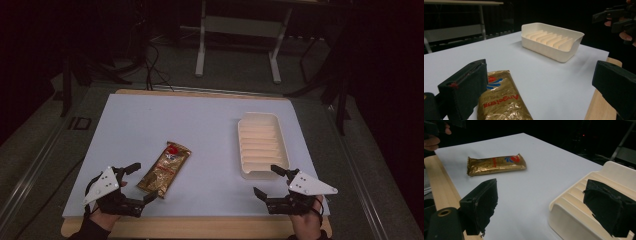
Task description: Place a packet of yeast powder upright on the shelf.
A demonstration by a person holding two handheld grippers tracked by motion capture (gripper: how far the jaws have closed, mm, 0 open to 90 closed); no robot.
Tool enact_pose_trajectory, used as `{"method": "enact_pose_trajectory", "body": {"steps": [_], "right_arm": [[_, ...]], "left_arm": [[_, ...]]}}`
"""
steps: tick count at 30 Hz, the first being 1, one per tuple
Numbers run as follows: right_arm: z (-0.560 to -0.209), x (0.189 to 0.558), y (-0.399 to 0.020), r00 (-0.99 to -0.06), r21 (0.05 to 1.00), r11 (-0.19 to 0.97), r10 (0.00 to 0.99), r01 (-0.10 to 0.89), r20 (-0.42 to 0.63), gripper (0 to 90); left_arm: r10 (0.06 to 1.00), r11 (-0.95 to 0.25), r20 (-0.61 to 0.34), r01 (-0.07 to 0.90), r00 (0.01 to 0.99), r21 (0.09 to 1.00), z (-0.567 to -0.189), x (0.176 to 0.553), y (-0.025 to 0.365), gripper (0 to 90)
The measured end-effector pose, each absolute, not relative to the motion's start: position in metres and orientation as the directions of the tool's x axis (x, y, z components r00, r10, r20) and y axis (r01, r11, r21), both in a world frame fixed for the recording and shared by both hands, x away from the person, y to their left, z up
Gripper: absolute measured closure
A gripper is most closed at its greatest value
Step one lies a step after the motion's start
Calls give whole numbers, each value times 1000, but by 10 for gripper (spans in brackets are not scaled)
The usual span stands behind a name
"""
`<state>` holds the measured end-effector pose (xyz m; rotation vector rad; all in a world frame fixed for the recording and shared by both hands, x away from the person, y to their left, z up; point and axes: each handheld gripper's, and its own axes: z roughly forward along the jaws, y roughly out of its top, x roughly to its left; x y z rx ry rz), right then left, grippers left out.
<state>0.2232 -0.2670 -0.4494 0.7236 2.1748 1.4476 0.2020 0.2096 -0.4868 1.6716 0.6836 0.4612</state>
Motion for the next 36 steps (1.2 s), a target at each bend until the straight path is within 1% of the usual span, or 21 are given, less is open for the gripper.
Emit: {"method": "enact_pose_trajectory", "body": {"steps": [4,7,9,11,12,15,18,21,24,30,36], "right_arm": [[-448,222,-265,-776,928,326,627,180,-70,121],[-448,221,-265,-779,926,333,622,178,-74,120],[-449,221,-264,-779,922,343,621,178,-81,117],[-449,221,-263,-780,921,347,621,179,-82,117],[-449,221,-263,-779,921,346,621,178,-82,115],[-449,222,-263,-778,924,341,623,174,-84,111],[-450,221,-263,-782,925,341,617,164,-89,111],[-450,219,-261,-808,935,327,583,139,-84,110],[-448,215,-255,-812,926,356,572,124,-111,111],[-445,213,-252,-821,914,371,566,166,-81,111],[-443,210,-247,-831,916,370,551,156,-81,108]], "left_arm": [[659,-123,-61,188,750,974,-487,202,209,9],[649,-125,-83,213,756,969,-486,202,209,10],[647,-150,-80,230,758,961,-485,202,209,10],[647,-150,-80,230,758,961,-485,202,209,10],[615,-164,-96,246,783,955,-484,202,209,10],[604,-174,-107,262,790,949,-482,202,207,10],[610,-181,-102,264,786,947,-480,201,204,10],[626,-189,-86,257,775,948,-478,200,202,9],[612,-188,-93,258,786,948,-475,200,200,9],[584,-188,-102,256,805,948,-472,200,195,9],[567,-202,-91,245,819,948,-467,200,190,10]]}}
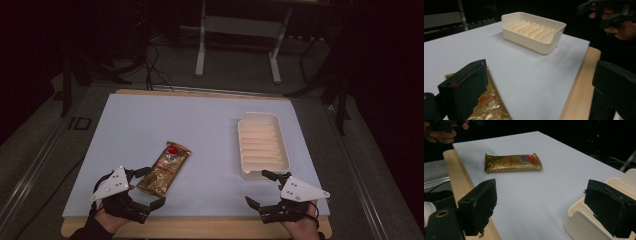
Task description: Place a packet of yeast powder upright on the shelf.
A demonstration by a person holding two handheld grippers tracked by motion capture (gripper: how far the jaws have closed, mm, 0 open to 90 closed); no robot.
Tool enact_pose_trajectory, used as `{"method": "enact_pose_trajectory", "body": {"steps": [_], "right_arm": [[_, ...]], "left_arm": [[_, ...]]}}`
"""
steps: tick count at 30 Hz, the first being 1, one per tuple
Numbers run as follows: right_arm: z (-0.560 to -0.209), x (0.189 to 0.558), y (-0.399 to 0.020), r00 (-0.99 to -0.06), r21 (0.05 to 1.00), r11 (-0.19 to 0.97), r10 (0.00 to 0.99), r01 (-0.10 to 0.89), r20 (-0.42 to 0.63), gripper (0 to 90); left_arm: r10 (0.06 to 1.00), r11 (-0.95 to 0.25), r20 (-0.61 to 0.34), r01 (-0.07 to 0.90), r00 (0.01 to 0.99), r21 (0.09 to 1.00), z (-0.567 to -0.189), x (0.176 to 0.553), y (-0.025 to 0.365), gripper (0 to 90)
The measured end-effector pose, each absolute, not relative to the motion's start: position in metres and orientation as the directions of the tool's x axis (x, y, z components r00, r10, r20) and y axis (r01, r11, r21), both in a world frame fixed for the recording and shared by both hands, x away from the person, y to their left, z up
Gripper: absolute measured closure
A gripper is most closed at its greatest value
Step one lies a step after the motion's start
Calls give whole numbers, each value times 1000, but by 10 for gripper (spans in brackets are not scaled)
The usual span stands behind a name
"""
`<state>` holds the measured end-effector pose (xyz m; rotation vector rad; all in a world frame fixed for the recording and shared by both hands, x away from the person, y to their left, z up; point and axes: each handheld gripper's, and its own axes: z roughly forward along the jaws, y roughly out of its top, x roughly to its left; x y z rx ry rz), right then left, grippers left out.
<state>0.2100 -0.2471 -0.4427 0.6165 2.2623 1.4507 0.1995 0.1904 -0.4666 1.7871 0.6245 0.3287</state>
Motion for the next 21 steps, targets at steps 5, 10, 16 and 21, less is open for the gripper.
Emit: {"method": "enact_pose_trajectory", "body": {"steps": [5,10,16,21], "right_arm": [[-441,208,-245,-828,915,372,555,158,-83,124],[-437,207,-248,-820,920,361,566,152,-87,125],[-436,206,-247,-818,922,359,568,144,-94,125],[-435,208,-249,-819,927,349,567,139,-90,125]], "left_arm": [[557,-212,-79,233,827,949,-460,200,187,10],[568,-218,-65,226,821,949,-452,205,185,10],[576,-239,-61,240,815,941,-448,211,184,11],[582,-257,-54,246,812,934,-441,219,181,16]]}}
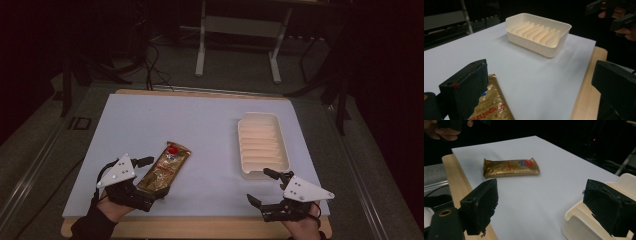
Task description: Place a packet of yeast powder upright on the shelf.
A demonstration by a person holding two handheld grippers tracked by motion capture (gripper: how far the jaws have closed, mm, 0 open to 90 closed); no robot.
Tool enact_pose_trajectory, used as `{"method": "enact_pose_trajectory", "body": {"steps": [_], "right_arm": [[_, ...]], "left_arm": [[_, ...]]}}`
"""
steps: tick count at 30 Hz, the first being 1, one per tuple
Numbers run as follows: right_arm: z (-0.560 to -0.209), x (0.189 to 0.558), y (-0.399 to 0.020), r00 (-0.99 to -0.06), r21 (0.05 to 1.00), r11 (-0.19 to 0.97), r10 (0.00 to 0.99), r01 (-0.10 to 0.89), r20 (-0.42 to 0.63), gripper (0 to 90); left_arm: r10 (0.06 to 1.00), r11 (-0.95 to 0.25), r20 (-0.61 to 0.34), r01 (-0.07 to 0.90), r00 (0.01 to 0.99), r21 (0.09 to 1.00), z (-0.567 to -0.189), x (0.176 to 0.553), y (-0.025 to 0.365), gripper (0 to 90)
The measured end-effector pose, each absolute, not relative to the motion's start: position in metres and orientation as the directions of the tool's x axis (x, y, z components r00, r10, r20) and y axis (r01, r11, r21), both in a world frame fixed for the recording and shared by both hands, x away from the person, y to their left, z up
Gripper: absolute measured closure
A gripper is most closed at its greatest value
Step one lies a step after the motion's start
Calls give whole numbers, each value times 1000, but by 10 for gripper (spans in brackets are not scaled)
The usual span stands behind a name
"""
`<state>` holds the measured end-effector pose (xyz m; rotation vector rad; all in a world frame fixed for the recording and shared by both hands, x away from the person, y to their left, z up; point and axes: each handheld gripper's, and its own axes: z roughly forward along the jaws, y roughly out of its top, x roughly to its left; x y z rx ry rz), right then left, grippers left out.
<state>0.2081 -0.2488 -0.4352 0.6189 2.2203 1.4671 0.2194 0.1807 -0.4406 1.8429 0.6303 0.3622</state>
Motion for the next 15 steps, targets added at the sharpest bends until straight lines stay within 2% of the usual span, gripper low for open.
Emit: {"method": "enact_pose_trajectory", "body": {"steps": [15], "right_arm": [[-437,208,-248,-823,932,335,562,137,-81,123]], "left_arm": [[602,-283,-53,275,797,919,-428,254,164,29]]}}
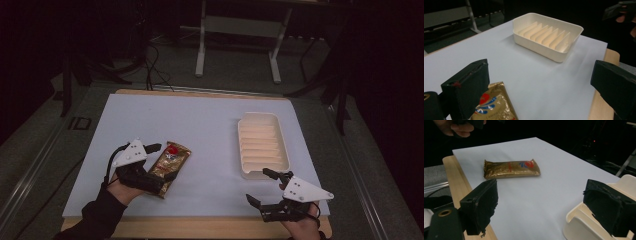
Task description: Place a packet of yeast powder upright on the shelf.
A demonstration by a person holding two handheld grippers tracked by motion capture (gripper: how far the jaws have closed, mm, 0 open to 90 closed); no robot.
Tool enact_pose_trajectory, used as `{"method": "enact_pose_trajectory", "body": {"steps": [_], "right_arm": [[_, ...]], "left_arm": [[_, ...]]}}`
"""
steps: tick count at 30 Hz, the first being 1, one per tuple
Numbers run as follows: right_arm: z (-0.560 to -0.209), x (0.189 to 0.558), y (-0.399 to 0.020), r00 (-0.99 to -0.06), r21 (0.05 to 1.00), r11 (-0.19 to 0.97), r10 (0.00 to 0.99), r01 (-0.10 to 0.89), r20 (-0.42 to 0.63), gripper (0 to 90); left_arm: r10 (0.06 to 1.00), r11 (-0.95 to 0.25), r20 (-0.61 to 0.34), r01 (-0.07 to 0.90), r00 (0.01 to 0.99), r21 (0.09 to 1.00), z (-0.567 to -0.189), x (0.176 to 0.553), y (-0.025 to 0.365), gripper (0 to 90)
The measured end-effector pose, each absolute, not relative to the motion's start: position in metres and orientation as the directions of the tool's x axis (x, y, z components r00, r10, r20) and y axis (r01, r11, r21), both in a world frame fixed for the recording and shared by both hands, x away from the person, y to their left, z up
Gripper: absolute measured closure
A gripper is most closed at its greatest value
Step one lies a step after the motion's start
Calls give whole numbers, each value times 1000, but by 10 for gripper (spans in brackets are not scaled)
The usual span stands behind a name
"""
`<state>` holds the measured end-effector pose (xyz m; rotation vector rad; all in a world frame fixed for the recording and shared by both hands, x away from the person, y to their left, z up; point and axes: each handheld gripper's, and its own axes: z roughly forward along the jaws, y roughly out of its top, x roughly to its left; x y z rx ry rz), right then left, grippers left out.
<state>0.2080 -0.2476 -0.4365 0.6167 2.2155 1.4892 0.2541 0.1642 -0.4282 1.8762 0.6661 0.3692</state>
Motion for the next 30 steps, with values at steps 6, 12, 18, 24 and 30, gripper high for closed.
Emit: {"method": "enact_pose_trajectory", "body": {"steps": [6,12,18,24,30], "right_arm": [[-437,208,-248,-822,931,339,564,135,-86,123],[-437,209,-249,-820,933,331,567,143,-75,124],[-439,209,-248,-822,931,336,564,145,-75,125],[-440,209,-246,-825,928,341,560,148,-74,125],[-440,210,-247,-826,929,339,559,150,-70,125]], "left_arm": [[617,-291,-39,274,786,917,-426,266,161,29],[630,-301,-38,289,776,909,-428,278,159,38],[635,-302,-35,290,772,908,-430,291,160,63],[655,-313,-33,311,755,898,-437,308,162,108],[665,-320,-49,344,745,883,-452,327,166,170]]}}
